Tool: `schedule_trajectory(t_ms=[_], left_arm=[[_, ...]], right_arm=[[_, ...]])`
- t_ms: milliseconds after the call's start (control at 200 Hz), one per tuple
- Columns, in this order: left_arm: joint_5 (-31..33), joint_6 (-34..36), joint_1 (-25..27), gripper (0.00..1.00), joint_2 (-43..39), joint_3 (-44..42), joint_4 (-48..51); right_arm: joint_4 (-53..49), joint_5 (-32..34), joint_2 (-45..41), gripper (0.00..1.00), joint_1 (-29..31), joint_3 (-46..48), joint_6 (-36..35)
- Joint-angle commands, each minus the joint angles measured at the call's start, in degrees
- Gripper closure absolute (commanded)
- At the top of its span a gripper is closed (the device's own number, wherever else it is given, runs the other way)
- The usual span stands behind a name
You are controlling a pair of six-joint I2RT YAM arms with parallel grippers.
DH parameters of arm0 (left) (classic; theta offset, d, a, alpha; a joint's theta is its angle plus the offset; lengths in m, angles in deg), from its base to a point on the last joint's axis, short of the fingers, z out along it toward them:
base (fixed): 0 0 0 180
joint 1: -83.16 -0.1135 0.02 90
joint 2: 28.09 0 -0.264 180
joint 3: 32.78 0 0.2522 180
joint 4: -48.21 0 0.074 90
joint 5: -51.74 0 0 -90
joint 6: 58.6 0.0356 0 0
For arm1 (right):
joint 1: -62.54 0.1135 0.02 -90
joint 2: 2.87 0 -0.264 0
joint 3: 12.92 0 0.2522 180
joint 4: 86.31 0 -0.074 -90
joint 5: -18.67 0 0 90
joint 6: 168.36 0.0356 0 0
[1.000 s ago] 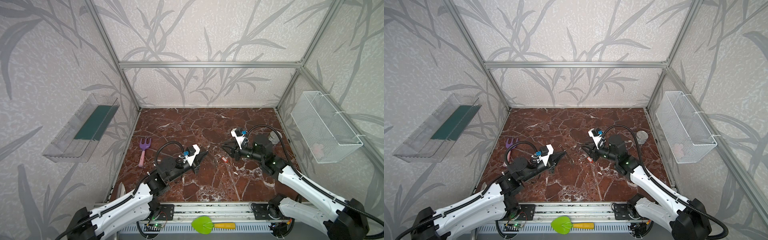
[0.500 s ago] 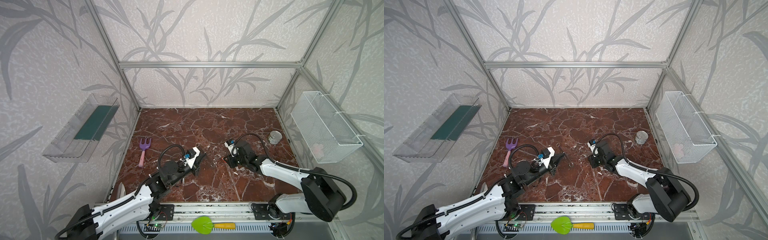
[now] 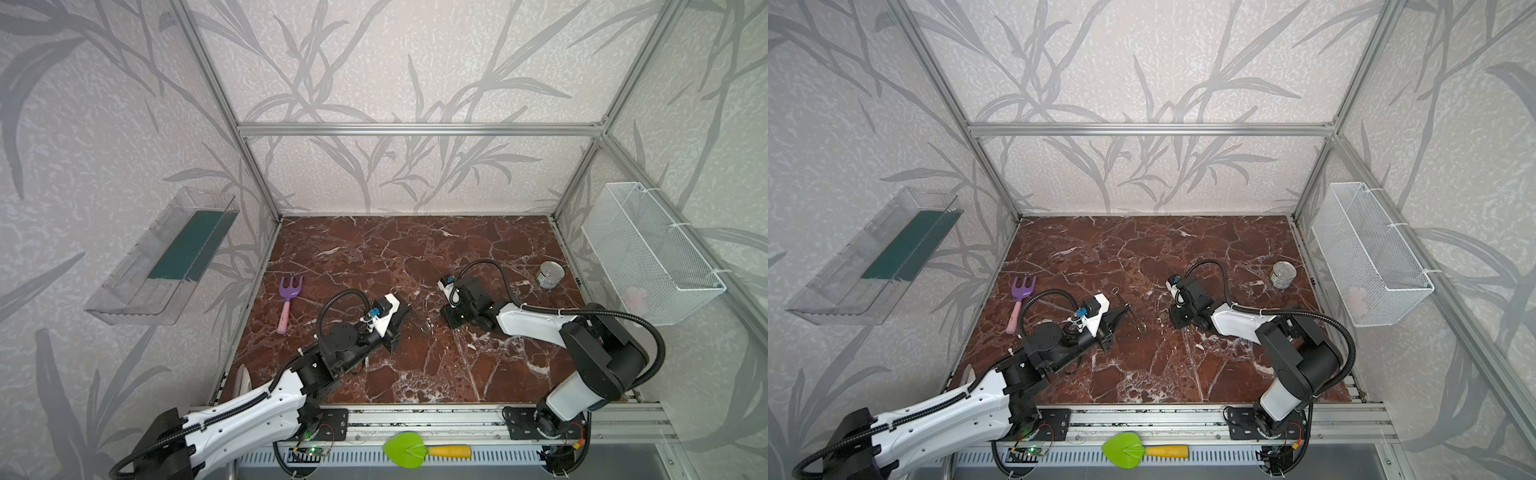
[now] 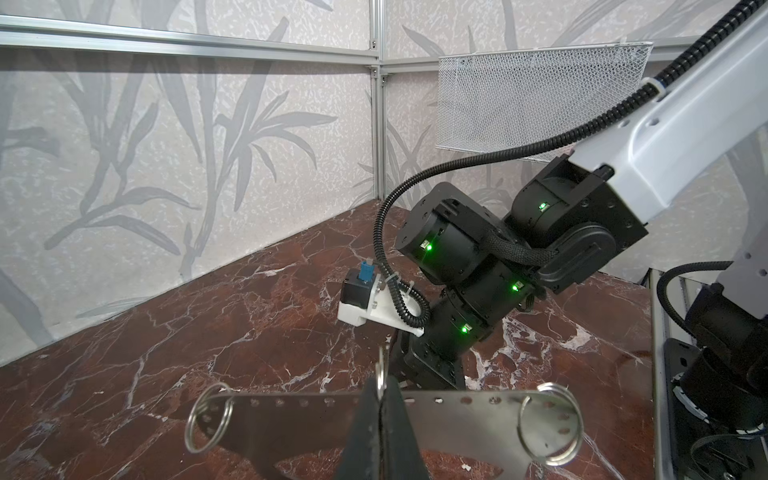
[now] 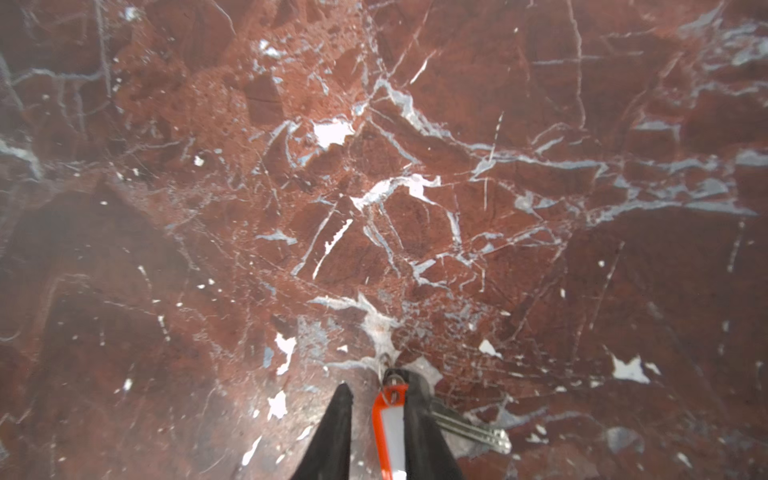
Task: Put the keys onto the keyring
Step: 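Move the right gripper down to the red-tagged key and grasp it, then lift the red-tagged key with the right gripper toward the plate's split ring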
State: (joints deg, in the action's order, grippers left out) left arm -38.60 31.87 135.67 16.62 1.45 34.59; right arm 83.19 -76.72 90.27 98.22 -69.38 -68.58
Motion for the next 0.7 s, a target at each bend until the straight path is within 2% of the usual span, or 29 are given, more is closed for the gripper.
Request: schedule_trajectory(t_ms=[0,295,445,695], left_arm=[[0.6,0.76,0.31,1.0,-0.83,1.55,-0.49],[0.47,0.63,0.48,1.0,-1.46,1.43,0.35],[0.82,0.41,0.57,1.0,-2.05,1.51,1.16],[1.31,0.43,0.88,1.0,-2.38,1.46,1.89]], right_arm=[[0.6,1.51,1.13,0.77,0.28,-1.58,-1.09],[0.38,1.53,2.33,0.85,0.27,-2.59,-1.68],[-0.22,1.41,2.24,1.0,0.3,-3.08,-2.1],[-3.32,0.62,-3.29,1.0,0.28,-2.94,-2.99]])
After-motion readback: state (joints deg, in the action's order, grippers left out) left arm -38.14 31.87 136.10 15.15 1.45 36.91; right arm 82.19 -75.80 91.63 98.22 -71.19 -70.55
